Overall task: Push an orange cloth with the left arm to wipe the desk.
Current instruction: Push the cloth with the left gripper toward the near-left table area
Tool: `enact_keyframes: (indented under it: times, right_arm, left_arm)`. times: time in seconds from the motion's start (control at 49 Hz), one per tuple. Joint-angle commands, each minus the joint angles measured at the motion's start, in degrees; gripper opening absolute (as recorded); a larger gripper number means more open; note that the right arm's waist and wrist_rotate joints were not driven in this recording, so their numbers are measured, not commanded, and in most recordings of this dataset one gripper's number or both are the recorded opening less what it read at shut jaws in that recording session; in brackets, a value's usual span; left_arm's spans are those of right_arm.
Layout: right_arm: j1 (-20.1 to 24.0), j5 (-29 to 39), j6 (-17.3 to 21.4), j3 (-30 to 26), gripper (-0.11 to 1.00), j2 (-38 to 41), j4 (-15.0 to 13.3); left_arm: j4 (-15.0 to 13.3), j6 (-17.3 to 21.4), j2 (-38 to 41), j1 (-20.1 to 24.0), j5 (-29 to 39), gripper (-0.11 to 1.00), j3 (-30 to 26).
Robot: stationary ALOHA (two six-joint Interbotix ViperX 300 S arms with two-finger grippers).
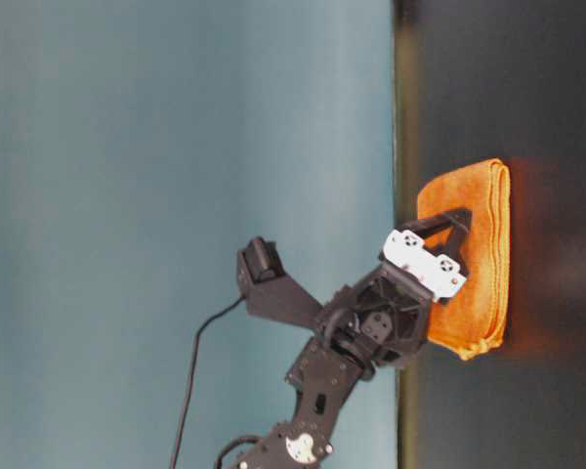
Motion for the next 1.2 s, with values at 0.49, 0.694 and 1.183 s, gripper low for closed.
enact_keyframes:
  times: [0.49,0.694,1.183]
  right_arm:
    - [0.0,-0.18,0.0,0.26,0.0,-1.32,0.0]
    - [-0.09,-0.18,-0.09,0.44,0.0,-1.41,0.18]
    - [0.0,0.0,-0.09,0.44,0.0,-1.58,0.79]
  left_arm:
    - [0.18,-0.18,-10.81,-9.23,-6.42,0.86,15.73]
    - [0.18,-0.18,-13.27,-15.47,-7.56,0.86,19.95]
    - [0.18,-4.22,-16.08,-31.73,-11.25,0.86,24.08]
